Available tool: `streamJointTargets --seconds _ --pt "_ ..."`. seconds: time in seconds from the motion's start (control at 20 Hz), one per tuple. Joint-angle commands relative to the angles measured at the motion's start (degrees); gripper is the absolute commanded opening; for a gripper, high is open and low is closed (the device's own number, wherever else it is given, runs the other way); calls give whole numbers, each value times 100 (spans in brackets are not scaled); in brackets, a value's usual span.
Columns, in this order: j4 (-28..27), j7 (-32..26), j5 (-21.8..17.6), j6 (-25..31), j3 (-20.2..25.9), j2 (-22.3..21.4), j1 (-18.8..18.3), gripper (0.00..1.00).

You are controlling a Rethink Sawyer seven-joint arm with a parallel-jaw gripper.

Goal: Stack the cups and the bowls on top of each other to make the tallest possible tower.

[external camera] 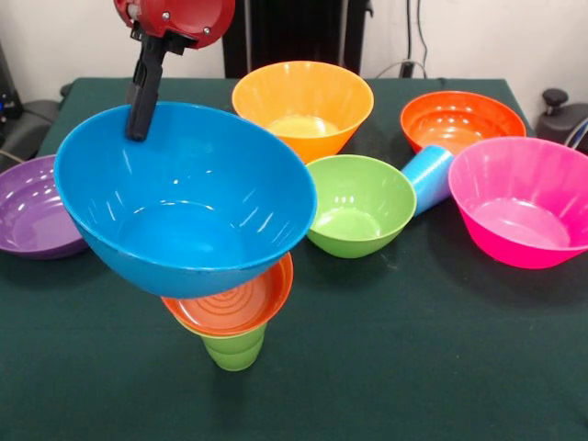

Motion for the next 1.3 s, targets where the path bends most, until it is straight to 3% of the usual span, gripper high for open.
streamJointTargets --seconds 0.05,0.4,1.3 --pt "241 358 98 445 689 214 36 0" --pt "380 500 241 611 753 246 88 0" --pt "704 672 298 -59 625 561 384 0"
